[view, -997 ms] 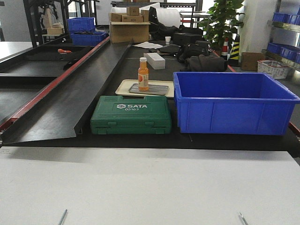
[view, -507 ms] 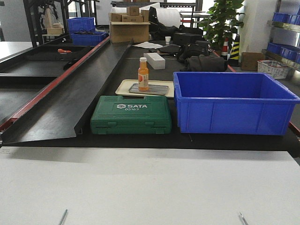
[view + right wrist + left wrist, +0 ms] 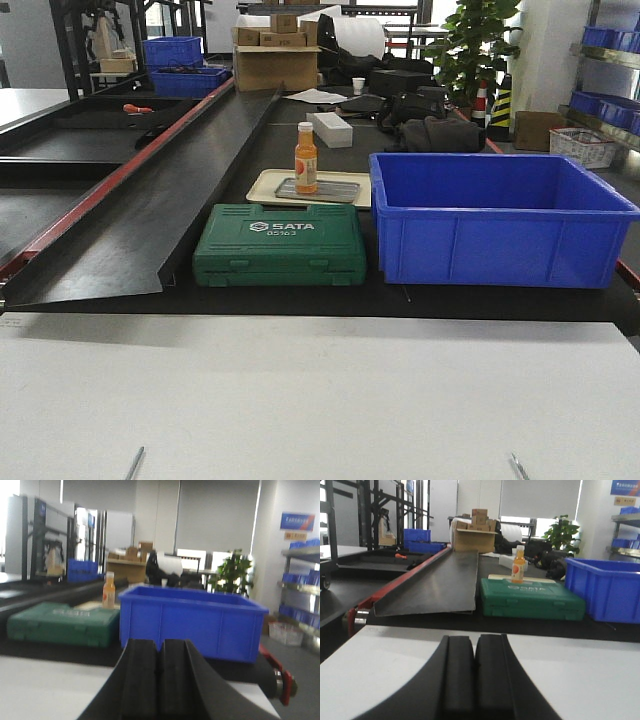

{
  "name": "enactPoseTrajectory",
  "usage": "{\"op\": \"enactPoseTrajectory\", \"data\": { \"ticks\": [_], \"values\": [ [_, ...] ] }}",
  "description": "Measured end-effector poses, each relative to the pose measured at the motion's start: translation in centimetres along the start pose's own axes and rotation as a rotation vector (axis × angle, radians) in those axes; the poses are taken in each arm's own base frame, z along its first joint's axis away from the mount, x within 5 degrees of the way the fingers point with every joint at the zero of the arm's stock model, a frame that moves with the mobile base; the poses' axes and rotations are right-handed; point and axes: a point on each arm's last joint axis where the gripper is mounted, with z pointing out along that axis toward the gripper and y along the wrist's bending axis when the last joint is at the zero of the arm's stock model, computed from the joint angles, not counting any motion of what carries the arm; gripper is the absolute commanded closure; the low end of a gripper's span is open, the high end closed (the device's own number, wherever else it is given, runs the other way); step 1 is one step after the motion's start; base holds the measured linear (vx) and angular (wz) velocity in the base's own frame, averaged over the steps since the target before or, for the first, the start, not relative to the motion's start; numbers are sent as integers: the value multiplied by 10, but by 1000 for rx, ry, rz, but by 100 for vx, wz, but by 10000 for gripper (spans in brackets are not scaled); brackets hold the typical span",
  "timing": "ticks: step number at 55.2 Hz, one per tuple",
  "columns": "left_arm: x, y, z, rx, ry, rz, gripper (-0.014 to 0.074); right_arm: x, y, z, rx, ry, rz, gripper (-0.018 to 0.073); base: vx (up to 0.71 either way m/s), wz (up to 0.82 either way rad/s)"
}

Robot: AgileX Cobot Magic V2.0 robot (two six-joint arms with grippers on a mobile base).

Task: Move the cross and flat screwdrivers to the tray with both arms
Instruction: 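Lower both grippers toward the green-handled screwdrivers on the white table, then close the left gripper on the green screwdriver handle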

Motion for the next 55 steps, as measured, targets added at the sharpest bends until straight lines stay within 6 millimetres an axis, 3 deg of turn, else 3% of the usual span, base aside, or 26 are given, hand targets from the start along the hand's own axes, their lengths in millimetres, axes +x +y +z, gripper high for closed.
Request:
{"op": "enactPoseTrajectory", "data": {
  "ticks": [5,15,23,30,40,47,55],
  "values": [
    [-14,-2,-1,5,-43,0,589,-8,-1,0,6,-38,27,567,0,0],
    [-72,-8,-9,23,-224,0,540,-49,-4,9,2,5,78,561,0,0],
    [-95,-11,2,22,-168,0,453,-72,-5,27,-5,68,83,536,0,0],
    [-93,-12,24,11,-12,1,325,-65,-4,48,-12,206,84,483,0,0],
    [-69,-10,54,-10,227,1,162,-32,-1,72,-26,473,90,319,0,0],
    [-54,-8,70,-23,346,0,131,-14,0,84,-30,594,91,199,0,0],
    [-40,-7,84,-36,451,-4,131,3,2,93,-31,696,96,169,0,0]
  ]
}}
